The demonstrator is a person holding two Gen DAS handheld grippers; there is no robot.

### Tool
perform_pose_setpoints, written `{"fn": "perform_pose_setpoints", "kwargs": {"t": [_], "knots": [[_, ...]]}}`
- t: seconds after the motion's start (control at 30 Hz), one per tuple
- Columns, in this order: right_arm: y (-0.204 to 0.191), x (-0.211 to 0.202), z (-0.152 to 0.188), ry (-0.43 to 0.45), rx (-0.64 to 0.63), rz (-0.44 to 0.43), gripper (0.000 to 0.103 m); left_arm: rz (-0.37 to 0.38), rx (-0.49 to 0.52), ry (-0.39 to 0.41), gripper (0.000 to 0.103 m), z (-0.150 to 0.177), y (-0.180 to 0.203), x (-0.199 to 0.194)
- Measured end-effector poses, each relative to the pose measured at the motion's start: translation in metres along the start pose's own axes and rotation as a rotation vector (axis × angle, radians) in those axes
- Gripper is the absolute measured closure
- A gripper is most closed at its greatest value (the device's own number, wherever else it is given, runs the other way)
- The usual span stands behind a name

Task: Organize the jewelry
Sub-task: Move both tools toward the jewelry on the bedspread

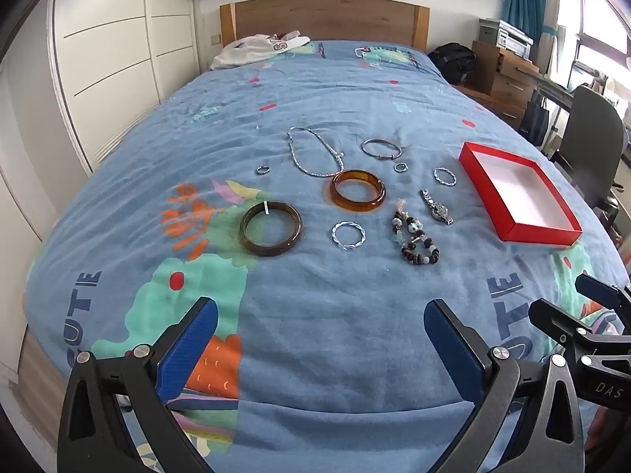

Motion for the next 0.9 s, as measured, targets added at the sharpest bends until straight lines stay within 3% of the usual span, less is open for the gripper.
{"fn": "perform_pose_setpoints", "kwargs": {"t": [0.5, 0.9], "knots": [[0.009, 0.021, 0.006, -0.024, 0.009, -0.001, 0.009, -0.004, -0.001, -0.027, 0.001, 0.002, 0.004, 0.017], [0.014, 0.025, 0.007, -0.017, 0.025, -0.005, 0.009, -0.005, 0.053, -0.042, 0.001, 0.006, 0.010, 0.026]]}}
Point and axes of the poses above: each gripper's, at about its wrist camera, not at the fingertips, and x roughly the way its jaws point, y to its right, z to its underside, the point moved 2 cm from there along x, roughly the way its jaws point, and after that the axes turned 13 degrees about -z, right-handed, at the moved point
